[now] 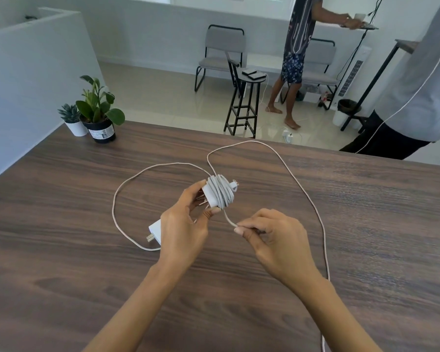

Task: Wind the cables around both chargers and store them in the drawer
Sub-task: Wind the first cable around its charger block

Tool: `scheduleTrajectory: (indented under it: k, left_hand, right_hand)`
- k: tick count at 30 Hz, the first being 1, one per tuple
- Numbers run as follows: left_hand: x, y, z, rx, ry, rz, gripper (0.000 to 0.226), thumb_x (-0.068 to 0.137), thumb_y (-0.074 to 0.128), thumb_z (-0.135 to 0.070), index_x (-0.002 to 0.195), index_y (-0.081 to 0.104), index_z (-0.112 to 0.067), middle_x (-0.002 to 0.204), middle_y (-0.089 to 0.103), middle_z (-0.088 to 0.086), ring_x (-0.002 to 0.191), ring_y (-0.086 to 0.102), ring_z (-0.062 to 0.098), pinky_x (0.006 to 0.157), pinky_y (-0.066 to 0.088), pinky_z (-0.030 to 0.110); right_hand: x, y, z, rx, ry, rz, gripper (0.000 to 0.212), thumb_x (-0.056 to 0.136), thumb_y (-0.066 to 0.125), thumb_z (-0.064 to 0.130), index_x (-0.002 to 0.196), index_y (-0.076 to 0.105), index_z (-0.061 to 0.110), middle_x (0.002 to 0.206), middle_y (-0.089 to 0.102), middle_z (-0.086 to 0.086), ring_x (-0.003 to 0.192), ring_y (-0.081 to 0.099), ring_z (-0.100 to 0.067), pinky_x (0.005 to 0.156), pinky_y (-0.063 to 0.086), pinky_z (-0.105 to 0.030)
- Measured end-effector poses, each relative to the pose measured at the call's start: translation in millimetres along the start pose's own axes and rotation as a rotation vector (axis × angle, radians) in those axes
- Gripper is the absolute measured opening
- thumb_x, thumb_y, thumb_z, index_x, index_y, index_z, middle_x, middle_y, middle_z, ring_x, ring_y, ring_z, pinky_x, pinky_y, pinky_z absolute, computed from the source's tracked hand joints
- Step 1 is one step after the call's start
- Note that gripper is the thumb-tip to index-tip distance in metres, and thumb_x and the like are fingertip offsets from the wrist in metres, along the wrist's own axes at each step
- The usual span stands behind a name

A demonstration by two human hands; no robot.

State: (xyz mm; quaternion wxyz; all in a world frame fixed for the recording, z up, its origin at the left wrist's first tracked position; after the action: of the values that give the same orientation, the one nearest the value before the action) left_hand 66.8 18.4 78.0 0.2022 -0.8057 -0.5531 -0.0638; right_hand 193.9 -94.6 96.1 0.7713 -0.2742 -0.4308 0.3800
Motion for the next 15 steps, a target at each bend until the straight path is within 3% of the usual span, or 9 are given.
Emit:
scheduleTrajectory:
  k: [3, 5, 8, 10, 12, 15]
  left_hand:
    - [-6.5, 9.0, 6.4, 0.045, 0.024, 0.078, 0.056, 0.076, 0.071, 0.01, 0.123, 0.052, -0.014, 0.124, 0.057, -0.009, 0.094, 0.052, -0.027, 0.078, 0.04, -0.003]
    - [-11.4, 14.3, 14.6, 0.025, 0.001, 0.14, 0.059, 0.076, 0.066, 0.017, 0.121, 0.046, -0.017, 0.133, 0.052, 0.0, 0.098, 0.05, -0.026, 0.078, 0.041, -0.002]
    - [-17.2, 19.1, 29.4, 0.008, -0.019, 0.212, 0.066, 0.077, 0.062, 0.018, 0.117, 0.041, -0.029, 0.124, 0.059, -0.009, 0.106, 0.056, -0.011, 0.086, 0.052, 0.02]
    - [-20.2, 21.3, 35.4, -0.004, -0.033, 0.263, 0.069, 0.079, 0.061, 0.016, 0.114, 0.039, -0.038, 0.124, 0.057, -0.014, 0.112, 0.056, -0.003, 0.093, 0.051, 0.03]
    - [-23.1, 24.0, 38.4, 0.007, -0.021, 0.309, 0.066, 0.079, 0.062, 0.014, 0.113, 0.038, -0.038, 0.133, 0.053, -0.009, 0.115, 0.054, -0.002, 0.096, 0.048, 0.026]
    - [-27.3, 28.6, 40.8, 0.006, -0.008, 0.377, 0.062, 0.079, 0.062, 0.015, 0.11, 0.038, -0.033, 0.138, 0.047, -0.01, 0.117, 0.052, -0.004, 0.09, 0.045, 0.012]
  right_hand:
    - [0.2, -2.2, 1.8, 0.057, -0.012, 0.043, 0.006, 0.077, 0.069, 0.036, 0.075, 0.07, 0.03, 0.07, 0.061, 0.014, 0.058, 0.054, -0.002, 0.049, 0.048, -0.03]
    - [0.0, -2.9, -0.5, 0.066, 0.001, 0.068, 0.008, 0.077, 0.071, 0.036, 0.073, 0.07, 0.029, 0.071, 0.06, 0.013, 0.058, 0.053, -0.004, 0.05, 0.049, -0.033]
    - [-0.2, -3.0, -6.9, 0.046, 0.024, 0.124, 0.012, 0.077, 0.072, 0.039, 0.073, 0.068, 0.028, 0.073, 0.058, 0.011, 0.06, 0.054, -0.007, 0.052, 0.05, -0.036]
    - [-0.9, -0.5, -10.6, 0.011, 0.026, 0.182, 0.013, 0.078, 0.071, 0.039, 0.075, 0.066, 0.028, 0.076, 0.057, 0.011, 0.061, 0.053, -0.007, 0.054, 0.049, -0.036]
    - [-2.3, 3.9, -13.8, -0.009, 0.006, 0.222, 0.008, 0.081, 0.069, 0.03, 0.078, 0.062, 0.027, 0.081, 0.055, 0.011, 0.065, 0.052, -0.008, 0.054, 0.049, -0.038]
    - [-6.7, 12.2, -17.3, -0.039, -0.026, 0.243, 0.014, 0.083, 0.066, 0.016, 0.083, 0.057, 0.028, 0.087, 0.05, 0.011, 0.07, 0.053, -0.012, 0.051, 0.049, -0.041]
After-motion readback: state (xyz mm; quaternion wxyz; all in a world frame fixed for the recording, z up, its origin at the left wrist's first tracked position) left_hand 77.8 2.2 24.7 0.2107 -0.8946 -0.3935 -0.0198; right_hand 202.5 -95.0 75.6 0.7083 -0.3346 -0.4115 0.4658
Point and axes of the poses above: each hand's wrist, its own x-axis towards the middle knuckle, its own y-axis out of the palm, z = x × y, the point moved 5 cm from there along x, towards the middle knuckle
